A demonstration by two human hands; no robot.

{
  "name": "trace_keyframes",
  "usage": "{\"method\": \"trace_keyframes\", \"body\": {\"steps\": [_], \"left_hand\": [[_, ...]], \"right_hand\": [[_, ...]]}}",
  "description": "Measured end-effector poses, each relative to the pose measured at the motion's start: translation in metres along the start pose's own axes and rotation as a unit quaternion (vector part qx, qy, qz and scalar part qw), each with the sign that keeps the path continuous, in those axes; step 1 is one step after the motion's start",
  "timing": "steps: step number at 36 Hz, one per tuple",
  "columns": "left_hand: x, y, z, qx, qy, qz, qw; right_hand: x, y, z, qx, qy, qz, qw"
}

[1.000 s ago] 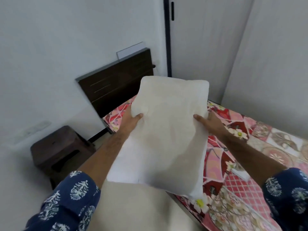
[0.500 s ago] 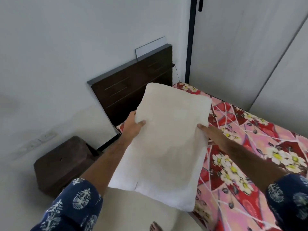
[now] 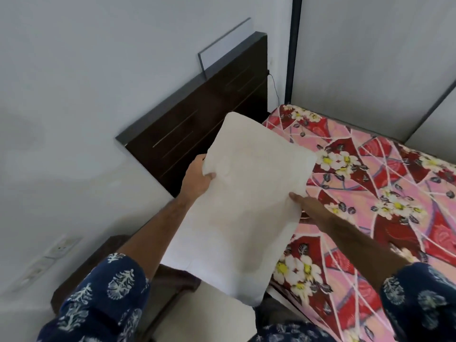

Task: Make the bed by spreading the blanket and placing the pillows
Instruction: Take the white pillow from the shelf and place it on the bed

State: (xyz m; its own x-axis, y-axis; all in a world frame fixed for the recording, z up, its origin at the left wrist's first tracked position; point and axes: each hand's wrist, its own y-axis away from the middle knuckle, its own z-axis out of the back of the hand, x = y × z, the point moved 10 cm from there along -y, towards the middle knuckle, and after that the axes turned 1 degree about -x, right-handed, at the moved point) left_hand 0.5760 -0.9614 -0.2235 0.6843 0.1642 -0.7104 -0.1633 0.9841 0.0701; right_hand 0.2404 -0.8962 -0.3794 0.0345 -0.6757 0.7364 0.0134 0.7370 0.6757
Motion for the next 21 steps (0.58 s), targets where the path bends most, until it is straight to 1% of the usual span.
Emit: {"method": "trace_keyframes", "body": {"steps": [3,6,9,12,16,18,21], "left_hand": [[0.012,-0.056,0.0,0.007,-0.034,0.001,0.999],[0.027,-0.113,-0.001,0.018,-0.101,-0.016,0.995],[0.045,-0.165,-0.008,0.028,-0.145,-0.028,0.989],[0.059,-0.206,-0.016,0.035,-0.181,-0.037,0.982],[0.088,-0.256,-0.033,0.076,-0.215,-0.048,0.973],[0.105,-0.276,-0.042,0.091,-0.226,-0.058,0.968],[0.13,-0.299,-0.051,0.09,-0.258,-0.067,0.96]], "right_hand": [[0.007,-0.048,-0.034,-0.005,-0.04,-0.037,0.999],[0.016,-0.09,-0.069,-0.008,-0.072,-0.064,0.995],[0.019,-0.131,-0.099,-0.009,-0.096,-0.085,0.992],[0.014,-0.172,-0.127,-0.013,-0.109,-0.099,0.989],[0.008,-0.223,-0.155,-0.019,-0.14,-0.121,0.983],[0.007,-0.244,-0.17,-0.014,-0.148,-0.132,0.98],[0.001,-0.275,-0.193,0.003,-0.15,-0.142,0.978]]}}
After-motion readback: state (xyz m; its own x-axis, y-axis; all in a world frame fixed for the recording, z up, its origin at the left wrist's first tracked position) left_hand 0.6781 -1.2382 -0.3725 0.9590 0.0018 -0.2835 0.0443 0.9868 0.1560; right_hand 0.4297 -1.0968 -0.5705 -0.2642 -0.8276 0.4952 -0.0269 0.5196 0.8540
